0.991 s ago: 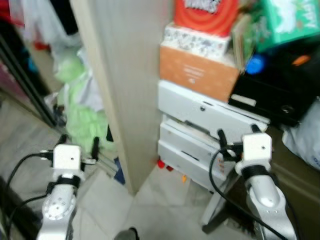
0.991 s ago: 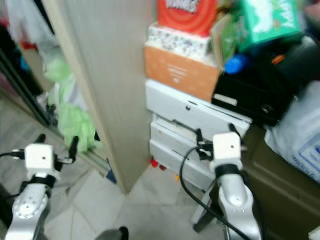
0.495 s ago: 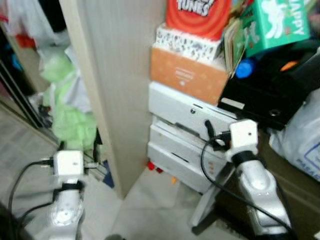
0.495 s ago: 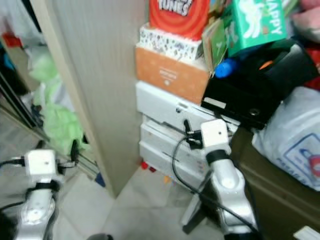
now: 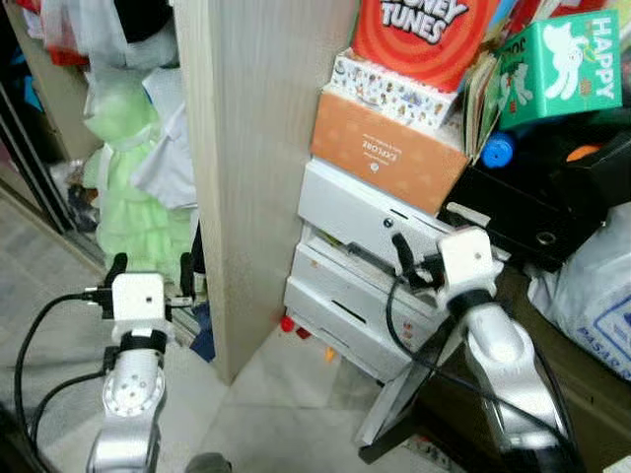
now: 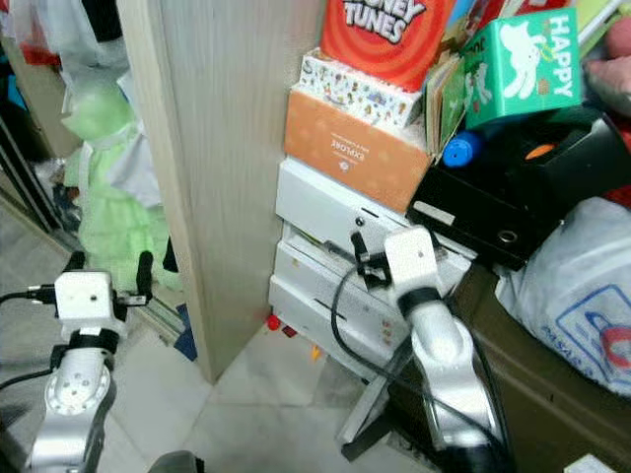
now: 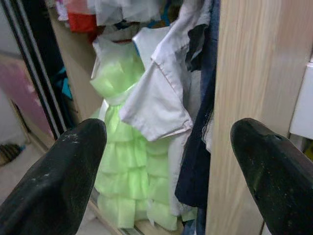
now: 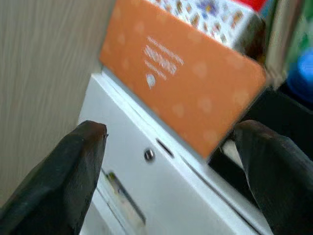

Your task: Clean up the room

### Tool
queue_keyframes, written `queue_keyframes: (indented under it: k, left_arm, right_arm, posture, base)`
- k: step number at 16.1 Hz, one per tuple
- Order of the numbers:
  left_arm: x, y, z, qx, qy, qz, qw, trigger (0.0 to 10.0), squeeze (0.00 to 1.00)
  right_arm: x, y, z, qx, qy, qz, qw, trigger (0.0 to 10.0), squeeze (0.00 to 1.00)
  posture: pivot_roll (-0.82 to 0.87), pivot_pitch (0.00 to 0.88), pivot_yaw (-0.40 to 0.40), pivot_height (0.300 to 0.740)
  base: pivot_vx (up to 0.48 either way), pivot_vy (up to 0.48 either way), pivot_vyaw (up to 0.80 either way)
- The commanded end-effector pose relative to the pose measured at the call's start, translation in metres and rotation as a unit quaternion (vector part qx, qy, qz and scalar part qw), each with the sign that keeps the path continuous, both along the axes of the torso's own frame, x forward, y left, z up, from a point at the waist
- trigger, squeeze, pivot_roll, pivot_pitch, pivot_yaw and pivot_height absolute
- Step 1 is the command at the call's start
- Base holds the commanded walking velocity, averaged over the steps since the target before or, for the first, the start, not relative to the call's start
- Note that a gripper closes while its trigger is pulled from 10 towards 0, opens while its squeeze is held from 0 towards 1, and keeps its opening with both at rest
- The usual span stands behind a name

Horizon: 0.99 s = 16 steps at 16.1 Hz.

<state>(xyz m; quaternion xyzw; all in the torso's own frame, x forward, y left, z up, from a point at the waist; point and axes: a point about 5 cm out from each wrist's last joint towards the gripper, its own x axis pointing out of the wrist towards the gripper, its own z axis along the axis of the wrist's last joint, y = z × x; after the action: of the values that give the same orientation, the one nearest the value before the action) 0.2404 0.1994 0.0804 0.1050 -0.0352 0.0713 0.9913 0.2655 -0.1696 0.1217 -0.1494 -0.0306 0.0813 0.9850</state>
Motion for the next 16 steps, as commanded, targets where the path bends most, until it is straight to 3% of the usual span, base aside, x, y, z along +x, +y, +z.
queue_keyframes:
  k: [1, 4, 8, 13, 16]
  left_arm:
    - [0.002, -0.005, -0.003, -0.005, 0.01, -0.014, 1.0, 10.0, 0.0]
    - [0.002, -0.007, -0.01, -0.021, 0.036, -0.021, 0.999, 10.0, 0.0]
    - [-0.005, 0.0, -0.011, -0.01, 0.042, -0.021, 0.999, 10.0, 0.0]
    - [-0.018, -0.005, -0.018, -0.01, 0.049, -0.018, 0.999, 10.0, 0.0]
    - [-0.026, -0.004, -0.018, -0.014, 0.042, 0.001, 0.999, 10.0, 0.0]
  right_arm:
    - [-0.003, -0.007, 0.003, 0.0, -0.004, -0.019, 1.0, 10.0, 0.0]
    - [-0.023, -0.02, -0.009, 0.023, 0.017, -0.068, 0.997, 10.0, 0.0]
    - [-0.026, -0.026, 0.001, 0.037, -0.005, -0.087, 0.995, 10.0, 0.0]
    - [-0.035, -0.033, -0.002, 0.021, 0.01, -0.086, 0.996, 10.0, 0.0]
    - [-0.022, -0.024, 0.0, 0.016, 0.013, -0.046, 0.999, 10.0, 0.0]
  posture:
    - [-0.14, 0.0, -0.07, 0.74]
    - [-0.17, 0.0, 0.023, 0.74]
    - [-0.15, 0.0, 0.041, 0.74]
    - [-0.12, 0.0, -0.023, 0.74]
    - [-0.07, 0.0, -0.085, 0.74]
  base:
    - [0.0, 0.0, 0.0]
    - [0.0, 0.0, 0.0]
    - [0.0, 0.0, 0.0]
    - [0.0, 0.0, 0.0]
    - [0.0, 0.0, 0.0]
